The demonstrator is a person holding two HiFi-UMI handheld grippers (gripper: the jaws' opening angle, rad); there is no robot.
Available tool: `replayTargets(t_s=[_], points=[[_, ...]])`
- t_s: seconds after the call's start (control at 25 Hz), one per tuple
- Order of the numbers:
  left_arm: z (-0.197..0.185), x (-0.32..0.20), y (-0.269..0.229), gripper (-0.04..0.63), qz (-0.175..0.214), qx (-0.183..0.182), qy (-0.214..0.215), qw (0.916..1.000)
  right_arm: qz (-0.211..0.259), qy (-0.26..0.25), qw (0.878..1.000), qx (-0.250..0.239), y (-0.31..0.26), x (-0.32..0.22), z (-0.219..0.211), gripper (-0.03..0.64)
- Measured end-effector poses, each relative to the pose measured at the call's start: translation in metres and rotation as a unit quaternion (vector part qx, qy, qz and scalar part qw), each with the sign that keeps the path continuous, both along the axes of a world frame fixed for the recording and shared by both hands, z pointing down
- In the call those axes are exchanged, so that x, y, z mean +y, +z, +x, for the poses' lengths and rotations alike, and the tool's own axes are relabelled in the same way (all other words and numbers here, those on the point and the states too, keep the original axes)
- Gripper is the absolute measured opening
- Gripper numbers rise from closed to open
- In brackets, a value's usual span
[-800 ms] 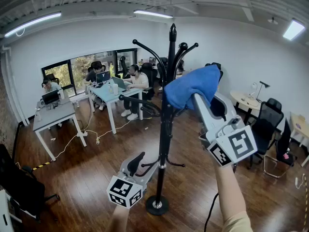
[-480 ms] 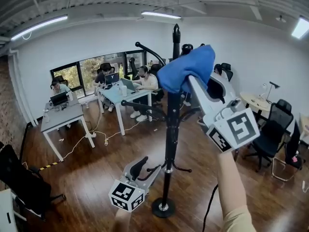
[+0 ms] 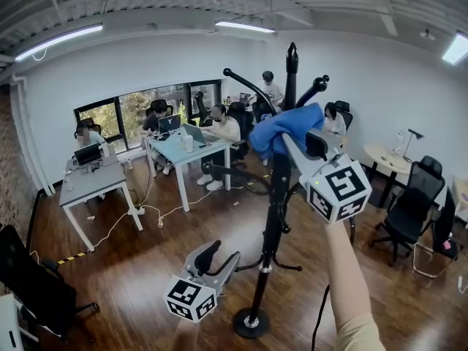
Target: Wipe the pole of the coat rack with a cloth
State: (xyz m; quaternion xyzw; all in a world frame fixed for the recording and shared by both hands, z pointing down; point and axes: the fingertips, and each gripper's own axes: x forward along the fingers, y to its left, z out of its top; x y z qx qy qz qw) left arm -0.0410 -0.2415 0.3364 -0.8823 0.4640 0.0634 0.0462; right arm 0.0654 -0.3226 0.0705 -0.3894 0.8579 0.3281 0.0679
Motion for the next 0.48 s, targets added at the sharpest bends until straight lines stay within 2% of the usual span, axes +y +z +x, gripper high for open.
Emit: replayTargets(t_s=[0.12,0.28,0.48], points=[[-0.004,-0.007,0.006,0.204,-0.006,-0.001,0.005,1.0,-0.006,0.016,1.0,0.017,0.016,-0.013,-0.003,0.08],[-0.013,-0.014,0.011,0.204,-0.012,0.003,0.007,0.9999,0.0,0.012,1.0,0.003,0.024,-0.008,-0.002,0.08],[-0.02,-0.023,0.015,0.204,-0.021,0.005,0.012,0.9997,-0.02,-0.001,1.0,-0.008,0.041,-0.004,0.004,0.08]])
